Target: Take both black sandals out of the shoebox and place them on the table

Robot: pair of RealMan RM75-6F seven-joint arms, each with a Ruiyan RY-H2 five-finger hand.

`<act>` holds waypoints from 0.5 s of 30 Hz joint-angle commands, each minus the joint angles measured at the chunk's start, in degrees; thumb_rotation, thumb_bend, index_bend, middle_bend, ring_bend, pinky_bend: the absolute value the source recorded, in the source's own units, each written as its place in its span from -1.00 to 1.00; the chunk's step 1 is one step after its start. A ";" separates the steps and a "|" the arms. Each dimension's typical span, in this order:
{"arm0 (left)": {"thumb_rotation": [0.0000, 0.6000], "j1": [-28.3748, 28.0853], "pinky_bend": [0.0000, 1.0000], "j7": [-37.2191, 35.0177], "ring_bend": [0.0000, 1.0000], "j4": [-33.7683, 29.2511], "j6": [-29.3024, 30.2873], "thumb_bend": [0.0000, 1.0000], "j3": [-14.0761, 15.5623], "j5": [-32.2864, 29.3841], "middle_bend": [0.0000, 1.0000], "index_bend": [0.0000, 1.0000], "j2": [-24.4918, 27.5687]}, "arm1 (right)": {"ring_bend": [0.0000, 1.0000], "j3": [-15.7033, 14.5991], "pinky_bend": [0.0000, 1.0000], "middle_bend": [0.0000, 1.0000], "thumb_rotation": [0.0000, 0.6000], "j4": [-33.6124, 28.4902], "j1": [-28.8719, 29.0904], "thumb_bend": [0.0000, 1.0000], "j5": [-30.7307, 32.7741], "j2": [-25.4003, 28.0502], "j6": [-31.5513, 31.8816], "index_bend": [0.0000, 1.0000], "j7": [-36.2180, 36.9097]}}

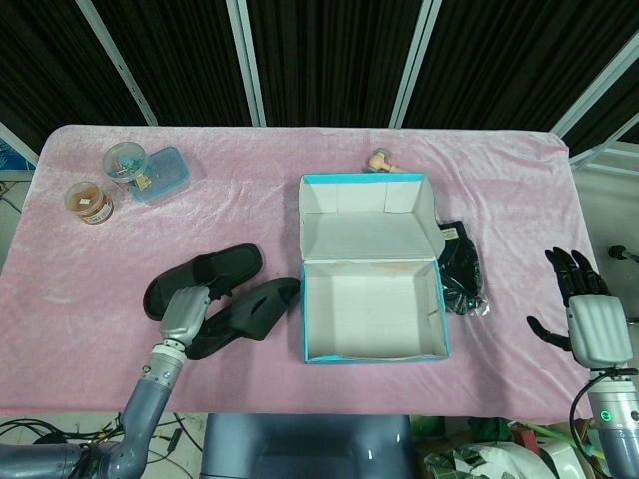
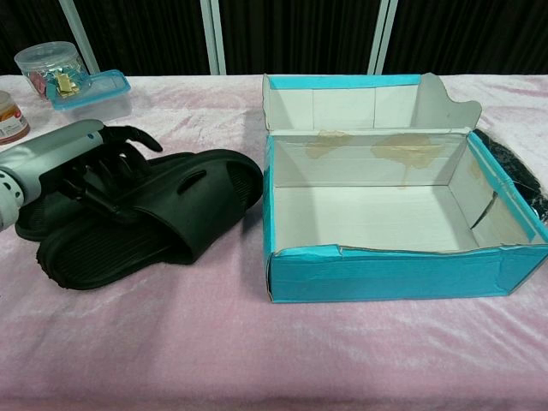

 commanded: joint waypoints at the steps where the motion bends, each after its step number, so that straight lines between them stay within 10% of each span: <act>1: 1.00 1.88 -1.00 3.18 -1.00 0.92 6.41 -1.00 -1.24 3.05 -1.00 -1.00 -0.95 | -0.98 -0.01 -0.60 -0.87 1.00 -0.10 -0.08 -0.79 -0.09 0.06 0.17 -1.00 0.02; 15: 1.00 11.44 -1.00 8.08 -1.00 -12.44 17.00 -1.00 -0.56 7.02 -1.00 -1.00 16.17 | -0.98 0.01 -0.60 -0.87 1.00 1.06 -0.14 -0.79 1.07 0.17 -0.69 -1.00 0.44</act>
